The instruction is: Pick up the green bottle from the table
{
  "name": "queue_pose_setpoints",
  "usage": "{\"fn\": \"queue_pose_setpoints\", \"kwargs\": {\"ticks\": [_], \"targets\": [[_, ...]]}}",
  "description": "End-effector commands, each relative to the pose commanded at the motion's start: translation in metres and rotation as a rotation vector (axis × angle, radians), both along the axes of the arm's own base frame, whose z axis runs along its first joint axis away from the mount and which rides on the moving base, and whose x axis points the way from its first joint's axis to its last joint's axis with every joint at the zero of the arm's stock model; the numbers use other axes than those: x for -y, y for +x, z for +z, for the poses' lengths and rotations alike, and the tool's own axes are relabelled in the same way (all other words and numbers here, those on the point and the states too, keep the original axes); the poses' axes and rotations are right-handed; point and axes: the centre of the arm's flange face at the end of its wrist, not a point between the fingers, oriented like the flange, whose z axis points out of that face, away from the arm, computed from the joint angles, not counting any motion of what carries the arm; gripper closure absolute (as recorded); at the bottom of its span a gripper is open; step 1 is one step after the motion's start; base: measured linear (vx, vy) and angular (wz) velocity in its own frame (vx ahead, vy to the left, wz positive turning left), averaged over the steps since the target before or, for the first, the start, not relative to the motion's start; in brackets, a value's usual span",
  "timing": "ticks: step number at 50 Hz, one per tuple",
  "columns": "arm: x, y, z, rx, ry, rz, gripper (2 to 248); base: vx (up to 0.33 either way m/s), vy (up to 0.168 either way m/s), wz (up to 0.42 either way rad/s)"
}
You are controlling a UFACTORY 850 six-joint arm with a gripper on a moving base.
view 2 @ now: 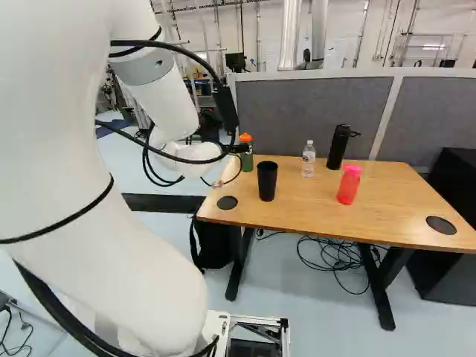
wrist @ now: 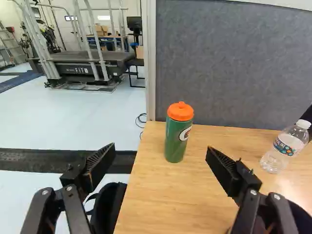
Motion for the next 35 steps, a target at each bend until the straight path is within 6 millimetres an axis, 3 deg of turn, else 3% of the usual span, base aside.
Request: {"fn": "queue_pose_setpoints", "kwargs": {"ticks": [35], "targets": [[0.029, 0.053, 0.018, -0.137, 0.008, -0.057, 3, 0.0, 0.0, 0.0]]}}
